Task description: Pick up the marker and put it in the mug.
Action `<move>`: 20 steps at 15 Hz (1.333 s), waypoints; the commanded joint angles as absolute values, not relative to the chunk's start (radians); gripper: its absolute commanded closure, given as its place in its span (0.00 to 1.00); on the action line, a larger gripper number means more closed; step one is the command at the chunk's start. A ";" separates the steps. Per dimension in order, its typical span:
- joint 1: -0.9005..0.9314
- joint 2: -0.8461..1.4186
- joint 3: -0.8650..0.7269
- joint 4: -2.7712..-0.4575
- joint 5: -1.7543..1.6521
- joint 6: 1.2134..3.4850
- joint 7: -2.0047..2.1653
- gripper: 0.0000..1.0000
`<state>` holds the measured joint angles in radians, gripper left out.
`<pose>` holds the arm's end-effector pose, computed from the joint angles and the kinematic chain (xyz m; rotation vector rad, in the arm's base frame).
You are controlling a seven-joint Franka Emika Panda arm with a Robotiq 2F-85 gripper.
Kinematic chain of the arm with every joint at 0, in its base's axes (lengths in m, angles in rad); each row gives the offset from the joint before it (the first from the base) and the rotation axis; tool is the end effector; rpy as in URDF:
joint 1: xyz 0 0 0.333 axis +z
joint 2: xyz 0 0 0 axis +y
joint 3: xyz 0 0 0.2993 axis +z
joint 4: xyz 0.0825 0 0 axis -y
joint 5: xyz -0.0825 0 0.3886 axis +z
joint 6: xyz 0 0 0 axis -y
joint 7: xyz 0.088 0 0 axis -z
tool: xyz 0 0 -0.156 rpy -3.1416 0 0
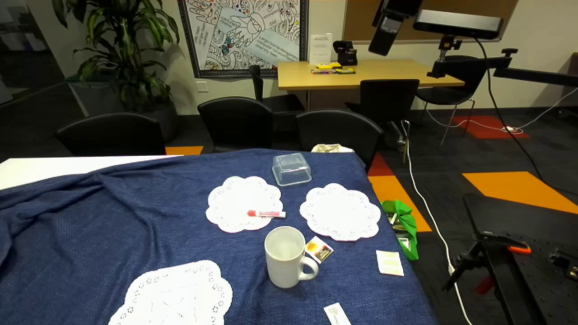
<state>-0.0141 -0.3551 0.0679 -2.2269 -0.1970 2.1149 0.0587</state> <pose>0.4925 0.0106 0.4773 2.9264 0.1105 0.3710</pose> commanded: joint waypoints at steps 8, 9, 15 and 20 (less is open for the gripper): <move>-0.057 -0.055 -0.158 -2.068 -0.116 2.193 -0.406 0.00; -0.063 -0.027 -0.160 -2.062 -0.103 2.221 -0.422 0.00; -0.108 0.144 -0.142 -2.060 -0.037 2.431 -0.396 0.00; -0.127 0.268 -0.126 -2.050 -0.047 2.493 -0.355 0.00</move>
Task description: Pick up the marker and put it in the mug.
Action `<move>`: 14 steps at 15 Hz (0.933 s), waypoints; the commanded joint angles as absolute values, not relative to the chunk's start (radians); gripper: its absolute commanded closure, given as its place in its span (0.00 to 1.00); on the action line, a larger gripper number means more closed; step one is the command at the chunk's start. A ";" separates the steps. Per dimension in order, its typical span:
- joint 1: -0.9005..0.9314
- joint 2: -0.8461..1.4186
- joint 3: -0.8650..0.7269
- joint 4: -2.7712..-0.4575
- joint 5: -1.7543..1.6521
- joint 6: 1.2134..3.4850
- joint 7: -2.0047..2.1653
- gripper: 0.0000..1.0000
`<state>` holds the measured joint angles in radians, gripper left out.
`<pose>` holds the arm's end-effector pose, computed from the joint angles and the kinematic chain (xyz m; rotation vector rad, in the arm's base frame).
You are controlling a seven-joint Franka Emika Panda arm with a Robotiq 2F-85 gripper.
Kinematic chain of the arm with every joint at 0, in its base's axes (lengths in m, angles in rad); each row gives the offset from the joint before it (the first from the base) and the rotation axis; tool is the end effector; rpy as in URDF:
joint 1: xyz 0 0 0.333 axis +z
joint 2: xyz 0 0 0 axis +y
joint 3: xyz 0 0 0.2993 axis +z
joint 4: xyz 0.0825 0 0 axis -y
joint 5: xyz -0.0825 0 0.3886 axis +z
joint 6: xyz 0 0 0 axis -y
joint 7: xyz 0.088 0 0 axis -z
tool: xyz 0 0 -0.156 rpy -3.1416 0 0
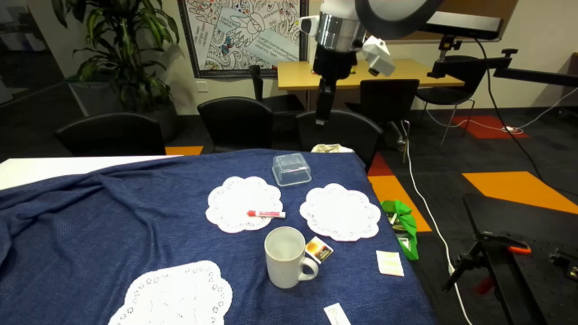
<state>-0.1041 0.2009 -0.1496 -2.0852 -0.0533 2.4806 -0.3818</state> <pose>0.5850 -0.1528 0.2826 2.9960 0.2596 0.2500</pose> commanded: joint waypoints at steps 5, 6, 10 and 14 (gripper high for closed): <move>-0.133 0.285 -0.116 -2.068 -0.065 2.480 -0.358 0.00; -0.133 0.286 -0.116 -2.064 -0.065 2.480 -0.358 0.00; -0.133 0.286 -0.116 -2.058 -0.065 2.480 -0.358 0.00; -0.135 0.423 -0.106 -1.928 -0.060 2.401 -0.351 0.00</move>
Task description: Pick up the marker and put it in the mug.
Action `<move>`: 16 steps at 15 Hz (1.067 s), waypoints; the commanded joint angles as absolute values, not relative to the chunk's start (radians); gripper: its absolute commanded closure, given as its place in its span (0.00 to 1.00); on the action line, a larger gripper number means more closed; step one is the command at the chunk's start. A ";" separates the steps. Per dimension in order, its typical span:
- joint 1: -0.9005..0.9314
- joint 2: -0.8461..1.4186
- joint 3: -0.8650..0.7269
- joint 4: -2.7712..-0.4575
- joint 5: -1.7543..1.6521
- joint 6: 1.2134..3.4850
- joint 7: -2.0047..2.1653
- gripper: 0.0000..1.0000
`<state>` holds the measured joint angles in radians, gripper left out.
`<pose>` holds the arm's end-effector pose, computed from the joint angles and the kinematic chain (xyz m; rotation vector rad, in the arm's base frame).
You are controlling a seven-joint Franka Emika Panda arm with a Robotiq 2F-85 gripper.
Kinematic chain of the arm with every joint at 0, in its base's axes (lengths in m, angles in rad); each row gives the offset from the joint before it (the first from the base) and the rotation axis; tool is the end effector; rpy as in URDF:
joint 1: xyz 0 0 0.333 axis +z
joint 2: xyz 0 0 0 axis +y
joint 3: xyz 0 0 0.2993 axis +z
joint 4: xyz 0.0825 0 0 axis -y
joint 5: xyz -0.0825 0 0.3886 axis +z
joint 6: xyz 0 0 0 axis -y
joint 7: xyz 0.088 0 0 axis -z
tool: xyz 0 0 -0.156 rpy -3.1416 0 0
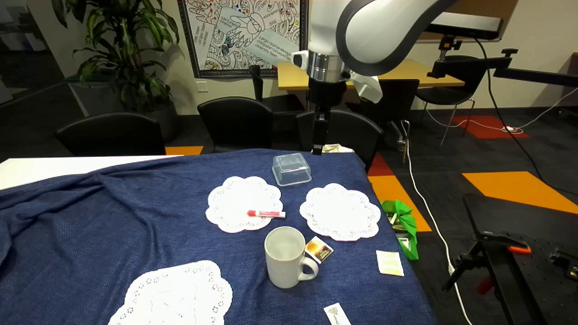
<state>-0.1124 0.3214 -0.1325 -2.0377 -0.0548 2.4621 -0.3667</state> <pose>0.5906 -0.1495 0.2292 3.0222 0.2599 0.1164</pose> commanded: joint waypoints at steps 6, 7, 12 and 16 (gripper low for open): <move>-0.161 0.627 -0.079 -1.746 -0.065 2.405 -0.365 0.00; -0.165 0.654 -0.074 -1.721 -0.064 2.410 -0.367 0.00; -0.204 0.782 -0.028 -1.603 -0.048 2.417 -0.393 0.00; -0.230 0.869 0.007 -1.527 -0.049 2.408 -0.426 0.00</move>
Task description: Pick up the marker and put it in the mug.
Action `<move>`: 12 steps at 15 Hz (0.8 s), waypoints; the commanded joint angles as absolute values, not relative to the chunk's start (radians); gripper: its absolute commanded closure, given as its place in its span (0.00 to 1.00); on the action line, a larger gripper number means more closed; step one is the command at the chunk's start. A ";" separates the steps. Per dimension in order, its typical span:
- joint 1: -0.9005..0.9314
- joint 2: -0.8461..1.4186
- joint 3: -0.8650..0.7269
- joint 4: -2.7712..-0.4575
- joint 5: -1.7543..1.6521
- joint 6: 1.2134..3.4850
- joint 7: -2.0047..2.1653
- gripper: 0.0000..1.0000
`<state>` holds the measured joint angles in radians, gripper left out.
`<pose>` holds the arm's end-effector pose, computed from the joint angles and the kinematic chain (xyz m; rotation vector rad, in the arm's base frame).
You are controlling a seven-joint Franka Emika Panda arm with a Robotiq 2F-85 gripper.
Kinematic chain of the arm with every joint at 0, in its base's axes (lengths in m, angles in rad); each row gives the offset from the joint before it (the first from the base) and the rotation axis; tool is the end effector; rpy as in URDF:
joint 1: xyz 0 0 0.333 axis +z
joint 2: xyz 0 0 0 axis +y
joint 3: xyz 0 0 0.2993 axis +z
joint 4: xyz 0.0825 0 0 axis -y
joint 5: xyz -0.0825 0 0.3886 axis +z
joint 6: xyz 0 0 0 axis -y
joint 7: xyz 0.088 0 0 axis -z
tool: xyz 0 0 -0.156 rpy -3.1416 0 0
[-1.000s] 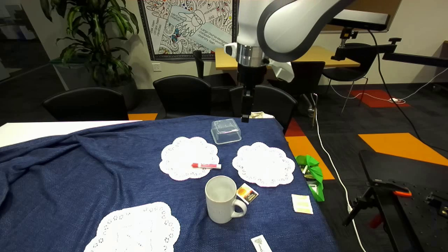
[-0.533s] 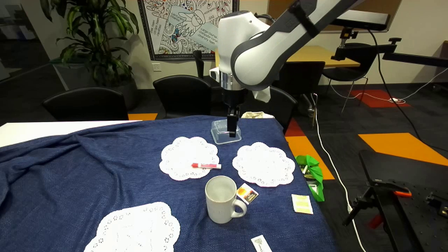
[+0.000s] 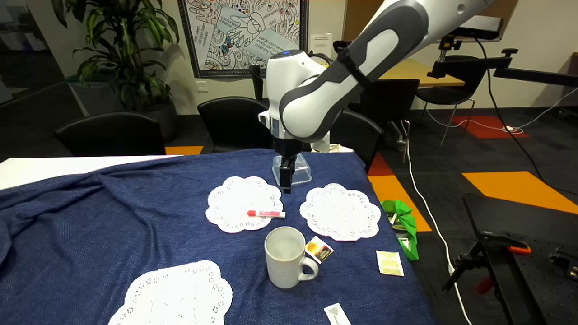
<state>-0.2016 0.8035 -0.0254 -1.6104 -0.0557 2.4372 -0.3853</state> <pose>0.6667 -0.1550 0.0924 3.0656 0.3205 0.0088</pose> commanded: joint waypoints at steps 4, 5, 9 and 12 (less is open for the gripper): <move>-0.230 0.943 0.017 -1.453 -0.059 2.387 -0.437 0.00; -0.226 0.961 0.017 -1.433 -0.062 2.383 -0.435 0.00; -0.208 1.026 0.015 -1.349 -0.074 2.349 -0.422 0.00; -0.192 1.071 0.008 -1.283 -0.083 2.314 -0.412 0.00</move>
<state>-0.2050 1.0175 0.0118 -1.3830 -0.0645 2.3818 -0.4094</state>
